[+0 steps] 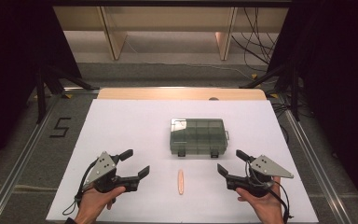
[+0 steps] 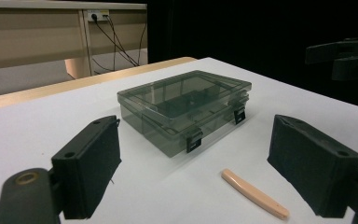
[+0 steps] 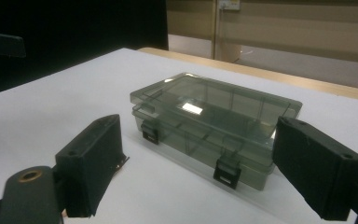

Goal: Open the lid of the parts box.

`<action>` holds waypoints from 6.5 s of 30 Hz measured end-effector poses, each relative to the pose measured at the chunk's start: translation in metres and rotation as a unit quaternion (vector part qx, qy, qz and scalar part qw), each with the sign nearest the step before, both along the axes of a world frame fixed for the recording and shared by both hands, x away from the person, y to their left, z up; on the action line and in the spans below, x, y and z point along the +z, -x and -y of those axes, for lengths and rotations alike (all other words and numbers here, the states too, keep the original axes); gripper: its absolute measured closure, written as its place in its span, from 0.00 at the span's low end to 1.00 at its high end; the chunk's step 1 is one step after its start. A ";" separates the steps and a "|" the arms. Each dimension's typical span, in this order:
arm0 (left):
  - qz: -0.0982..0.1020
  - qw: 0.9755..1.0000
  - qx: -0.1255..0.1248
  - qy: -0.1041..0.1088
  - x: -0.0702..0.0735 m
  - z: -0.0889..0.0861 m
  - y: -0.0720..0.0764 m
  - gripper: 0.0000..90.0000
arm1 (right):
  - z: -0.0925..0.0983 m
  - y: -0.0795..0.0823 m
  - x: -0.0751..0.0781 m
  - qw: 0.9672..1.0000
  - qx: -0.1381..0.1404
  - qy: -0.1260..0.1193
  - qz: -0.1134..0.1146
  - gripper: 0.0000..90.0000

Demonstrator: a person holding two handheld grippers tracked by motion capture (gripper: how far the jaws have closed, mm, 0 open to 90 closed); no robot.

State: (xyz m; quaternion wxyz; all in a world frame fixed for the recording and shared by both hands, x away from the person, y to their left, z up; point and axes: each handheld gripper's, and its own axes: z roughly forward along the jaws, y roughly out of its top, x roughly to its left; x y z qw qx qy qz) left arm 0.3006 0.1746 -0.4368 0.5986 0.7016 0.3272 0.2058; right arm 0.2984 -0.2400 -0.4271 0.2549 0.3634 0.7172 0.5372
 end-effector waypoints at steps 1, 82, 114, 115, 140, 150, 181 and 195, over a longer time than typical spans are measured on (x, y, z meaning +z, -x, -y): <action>0.001 1.000 0.000 0.000 0.000 0.000 0.000 0.18 | 0.000 -0.001 -0.001 1.000 0.001 -0.005 0.005 0.19; -0.081 0.988 -0.056 -0.116 -0.054 0.069 -0.112 1.00 | 0.035 -0.112 -0.047 0.980 0.076 0.158 -0.096 1.00; -0.037 0.994 -0.048 -0.088 -0.027 0.079 -0.139 1.00 | 0.023 -0.136 -0.027 0.992 0.072 0.103 -0.028 1.00; -0.038 0.994 -0.047 -0.089 -0.026 0.080 -0.139 1.00 | 0.023 -0.137 -0.027 0.992 0.071 0.104 -0.027 1.00; -0.021 0.997 -0.029 -0.071 -0.016 0.083 -0.154 1.00 | 0.017 -0.153 -0.023 0.995 0.044 0.091 -0.005 1.00; -0.014 0.997 -0.028 -0.069 -0.012 0.084 -0.155 1.00 | 0.018 -0.154 -0.022 0.996 0.040 0.086 -0.009 1.00; -0.016 0.997 -0.024 -0.067 -0.009 0.081 -0.155 1.00 | 0.029 -0.171 -0.021 0.998 0.009 0.063 -0.025 0.58; -0.069 0.993 -0.035 -0.091 -0.020 0.082 -0.141 0.86 | 0.023 -0.173 -0.022 0.997 0.008 0.073 -0.016 0.85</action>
